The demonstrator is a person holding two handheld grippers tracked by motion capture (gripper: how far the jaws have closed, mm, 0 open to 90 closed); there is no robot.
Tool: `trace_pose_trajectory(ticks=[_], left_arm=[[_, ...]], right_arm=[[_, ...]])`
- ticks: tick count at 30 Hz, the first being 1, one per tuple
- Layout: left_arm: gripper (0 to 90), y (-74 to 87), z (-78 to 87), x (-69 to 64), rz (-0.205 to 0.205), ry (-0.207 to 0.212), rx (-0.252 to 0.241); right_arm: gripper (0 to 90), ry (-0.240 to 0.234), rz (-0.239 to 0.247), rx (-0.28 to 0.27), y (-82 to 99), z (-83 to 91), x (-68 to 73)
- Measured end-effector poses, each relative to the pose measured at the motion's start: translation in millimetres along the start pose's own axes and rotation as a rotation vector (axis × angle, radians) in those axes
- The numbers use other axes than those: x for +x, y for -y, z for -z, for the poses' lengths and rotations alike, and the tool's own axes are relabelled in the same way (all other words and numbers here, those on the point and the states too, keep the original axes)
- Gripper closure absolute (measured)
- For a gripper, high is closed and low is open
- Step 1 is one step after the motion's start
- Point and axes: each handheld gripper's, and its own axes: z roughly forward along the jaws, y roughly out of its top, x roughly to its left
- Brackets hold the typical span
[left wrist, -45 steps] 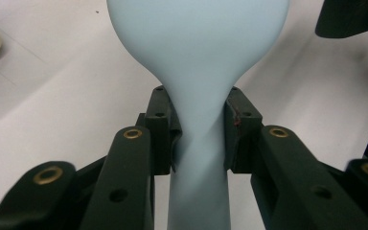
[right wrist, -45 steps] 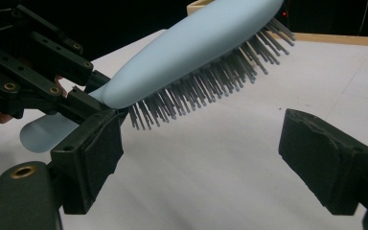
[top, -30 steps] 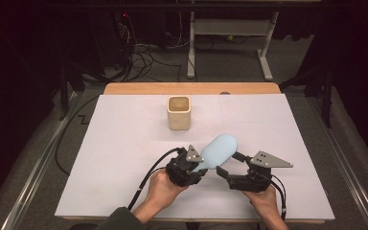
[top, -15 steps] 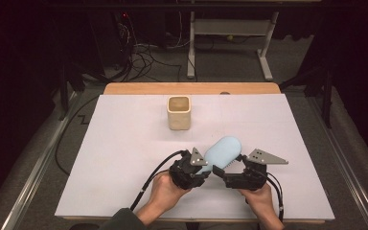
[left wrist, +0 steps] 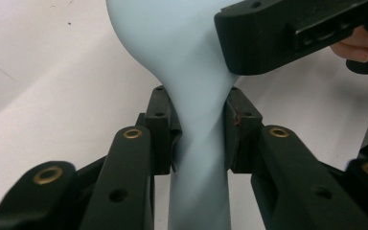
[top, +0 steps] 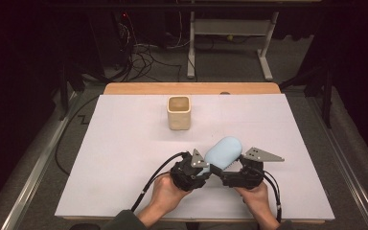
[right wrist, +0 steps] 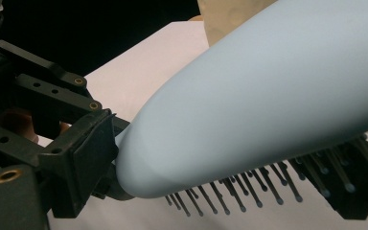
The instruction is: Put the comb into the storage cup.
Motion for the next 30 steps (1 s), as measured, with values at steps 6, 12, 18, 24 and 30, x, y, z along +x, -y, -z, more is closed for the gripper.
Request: trace_pose_trajectory(ticks=[6, 12, 18, 24, 30], left_arm=[[69.0, -0.7, 1.0, 1.1, 0.01, -0.009, -0.008], [69.1, -0.3, 2.3, 0.9, 0.009, -0.019, -0.019], [69.1, -0.7, 0.9, 1.5, 0.009, -0.016, -0.01], [69.0, -1.0, 0.0, 1.1, 0.004, -0.019, -0.011], [69.0, -1.4, -1.7, 1.6, 0.007, -0.019, -0.011]], right_arm=[[11.6, 0.009, 0.007, 0.006, -2.6, -3.5, 2.2], [12.9, 0.004, -0.005, 0.002, -4.0, -6.3, 4.4], [14.9, 0.007, -0.01, 0.002, -4.4, -8.5, 4.6], [17.3, 0.004, -0.02, 0.008, -5.1, -9.6, 5.0], [22.1, -0.002, -0.039, 0.011, -7.0, -9.7, 3.5]])
